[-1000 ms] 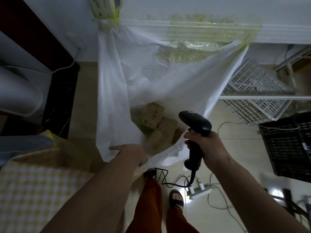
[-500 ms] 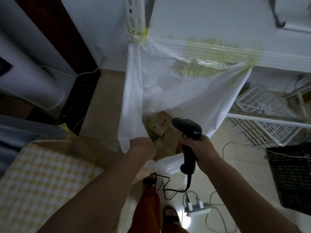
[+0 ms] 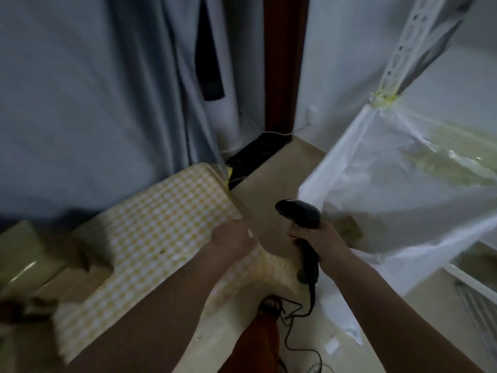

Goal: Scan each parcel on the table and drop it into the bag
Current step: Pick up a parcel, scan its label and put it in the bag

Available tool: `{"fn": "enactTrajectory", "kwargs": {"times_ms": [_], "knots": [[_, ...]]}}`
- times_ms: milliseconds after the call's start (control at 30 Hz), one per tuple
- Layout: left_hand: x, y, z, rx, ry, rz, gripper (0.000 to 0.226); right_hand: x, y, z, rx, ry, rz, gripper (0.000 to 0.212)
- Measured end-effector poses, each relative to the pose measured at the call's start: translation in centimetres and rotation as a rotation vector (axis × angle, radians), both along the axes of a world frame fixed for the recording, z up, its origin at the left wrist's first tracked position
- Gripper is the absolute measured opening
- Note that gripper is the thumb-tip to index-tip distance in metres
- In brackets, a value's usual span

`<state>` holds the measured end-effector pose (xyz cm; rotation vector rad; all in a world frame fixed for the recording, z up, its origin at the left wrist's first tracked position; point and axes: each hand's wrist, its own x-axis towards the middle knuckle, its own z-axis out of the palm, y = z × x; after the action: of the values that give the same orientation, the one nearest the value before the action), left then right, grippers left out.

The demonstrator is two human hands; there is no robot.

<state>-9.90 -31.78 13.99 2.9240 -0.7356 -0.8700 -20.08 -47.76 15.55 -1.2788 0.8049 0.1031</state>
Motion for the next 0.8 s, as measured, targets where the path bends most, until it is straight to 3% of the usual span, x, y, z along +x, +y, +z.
{"fn": "enactTrajectory", "kwargs": {"times_ms": [133,233,333,400,800], "knots": [[-2.0,8.6,1.4,-0.080,-0.001,0.250,0.053,1.2,6.2,1.6,-0.005,-0.030,0.205,0.011],[-4.2,14.1,2.4,-0.252,0.035,0.443,0.049,1.9,10.7,2.5,-0.045,-0.051,0.393,0.012],[-6.7,19.4,2.8,-0.387,0.015,0.612,0.039,2.5,15.5,2.9,-0.060,-0.059,0.482,0.004],[-8.3,23.0,2.9,-0.444,-0.016,0.705,0.034,2.5,18.9,3.2,-0.051,-0.054,0.517,0.010],[-17.1,46.5,2.2,-0.464,-0.132,1.099,0.030,1.5,41.0,4.0,-0.067,-0.033,0.850,0.022]]}}
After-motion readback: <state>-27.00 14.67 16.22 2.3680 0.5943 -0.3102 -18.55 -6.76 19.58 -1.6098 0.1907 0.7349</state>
